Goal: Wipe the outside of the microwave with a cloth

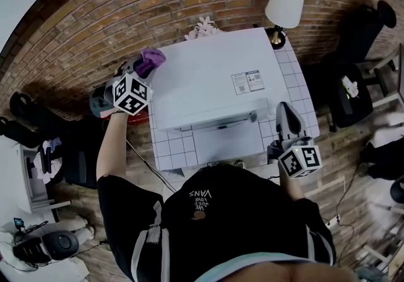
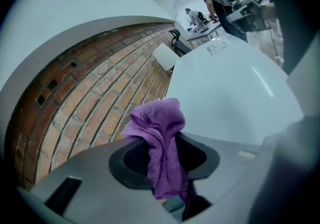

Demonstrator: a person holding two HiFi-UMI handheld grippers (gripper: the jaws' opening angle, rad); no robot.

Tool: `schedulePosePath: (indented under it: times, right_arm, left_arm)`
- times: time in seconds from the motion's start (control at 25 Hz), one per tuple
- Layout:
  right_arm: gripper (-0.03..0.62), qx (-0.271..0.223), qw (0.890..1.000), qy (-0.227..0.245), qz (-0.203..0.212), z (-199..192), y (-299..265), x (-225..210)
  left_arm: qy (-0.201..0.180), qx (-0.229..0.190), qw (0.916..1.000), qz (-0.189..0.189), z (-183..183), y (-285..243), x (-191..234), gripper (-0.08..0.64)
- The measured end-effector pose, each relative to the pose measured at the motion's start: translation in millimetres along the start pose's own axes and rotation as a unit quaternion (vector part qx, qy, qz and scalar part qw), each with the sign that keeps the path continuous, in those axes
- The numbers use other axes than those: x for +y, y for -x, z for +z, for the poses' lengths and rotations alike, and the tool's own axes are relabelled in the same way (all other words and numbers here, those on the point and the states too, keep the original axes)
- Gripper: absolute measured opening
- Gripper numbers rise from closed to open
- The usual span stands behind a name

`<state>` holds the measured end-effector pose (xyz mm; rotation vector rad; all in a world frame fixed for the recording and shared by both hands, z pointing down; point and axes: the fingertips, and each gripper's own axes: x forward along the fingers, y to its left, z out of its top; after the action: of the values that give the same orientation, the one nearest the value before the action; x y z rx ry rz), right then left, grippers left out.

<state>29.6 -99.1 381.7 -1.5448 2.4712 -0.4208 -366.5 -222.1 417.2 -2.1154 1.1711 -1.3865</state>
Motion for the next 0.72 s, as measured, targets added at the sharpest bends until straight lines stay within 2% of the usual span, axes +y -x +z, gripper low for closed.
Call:
schedulePosePath:
  times: [0.28, 0.72]
  right_arm:
    - [0.003, -0.006, 1.0, -0.007, -0.019, 1, 0, -9]
    - [0.003, -0.024, 0.997, -0.019, -0.065, 5, 28, -49]
  left_arm:
    - [-0.047, 0.018, 0.9978, -0.043, 13, -29, -2, 0.14]
    - [-0.118, -0.017, 0.9867, -0.111, 119, -86, -33, 0.14]
